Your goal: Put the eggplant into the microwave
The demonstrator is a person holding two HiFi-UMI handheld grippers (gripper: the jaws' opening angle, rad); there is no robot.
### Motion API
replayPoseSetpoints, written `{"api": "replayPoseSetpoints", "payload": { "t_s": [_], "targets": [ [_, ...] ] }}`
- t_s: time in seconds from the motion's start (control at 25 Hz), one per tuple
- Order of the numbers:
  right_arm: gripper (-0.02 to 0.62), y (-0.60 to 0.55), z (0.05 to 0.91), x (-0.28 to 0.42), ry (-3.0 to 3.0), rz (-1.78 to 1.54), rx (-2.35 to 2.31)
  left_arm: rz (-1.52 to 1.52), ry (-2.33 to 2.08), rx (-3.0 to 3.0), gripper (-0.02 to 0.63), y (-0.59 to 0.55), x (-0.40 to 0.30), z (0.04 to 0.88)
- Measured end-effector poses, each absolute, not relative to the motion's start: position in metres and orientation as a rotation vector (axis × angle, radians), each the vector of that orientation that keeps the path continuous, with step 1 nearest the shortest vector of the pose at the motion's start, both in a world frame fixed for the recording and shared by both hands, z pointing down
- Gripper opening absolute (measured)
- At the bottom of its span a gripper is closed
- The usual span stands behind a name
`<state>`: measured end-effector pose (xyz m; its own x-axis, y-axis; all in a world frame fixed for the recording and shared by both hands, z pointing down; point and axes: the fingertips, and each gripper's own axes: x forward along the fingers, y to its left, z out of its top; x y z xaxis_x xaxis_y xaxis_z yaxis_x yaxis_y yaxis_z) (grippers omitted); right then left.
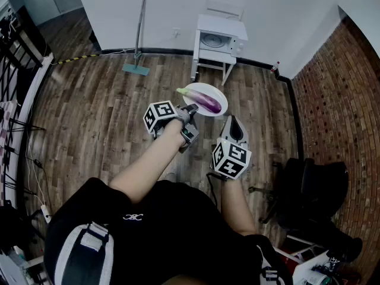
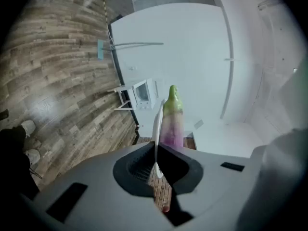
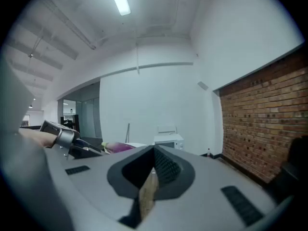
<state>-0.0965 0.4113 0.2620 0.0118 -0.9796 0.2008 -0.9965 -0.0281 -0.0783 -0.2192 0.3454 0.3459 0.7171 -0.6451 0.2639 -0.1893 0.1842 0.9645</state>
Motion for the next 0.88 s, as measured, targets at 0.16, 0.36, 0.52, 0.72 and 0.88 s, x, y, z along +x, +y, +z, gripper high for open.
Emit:
{"api": "replayPoseSetpoints", "payload": {
  "t_s": [0.16,0.36,0.52,0.72,0.88],
  "targets": [
    [0.011,0.405,0.263,-0.103,-2.151,0.284,2.174,-0.367,-0.747,1.358,0.017,0.342,-0.224,0.352],
    [0.012,0.386,0.261,-0.121,-2.162,0.252,2.161,-0.362,-0.746,1.352,0.017,0.324,-0.238,0.354],
    [0.011,0.369,0.261,-0.133,-2.159,0.230,2.154,-0.357,-0.744,1.356,0.017,0.304,-0.247,0.356],
    [0.011,0.349,0.264,-0.143,-2.128,0.234,2.183,-0.341,-0.717,1.361,0.017,0.278,-0.253,0.360],
    [0.011,0.338,0.266,-0.150,-2.096,0.221,2.223,-0.315,-0.690,1.371,0.017,0.262,-0.260,0.363]
  ]
}}
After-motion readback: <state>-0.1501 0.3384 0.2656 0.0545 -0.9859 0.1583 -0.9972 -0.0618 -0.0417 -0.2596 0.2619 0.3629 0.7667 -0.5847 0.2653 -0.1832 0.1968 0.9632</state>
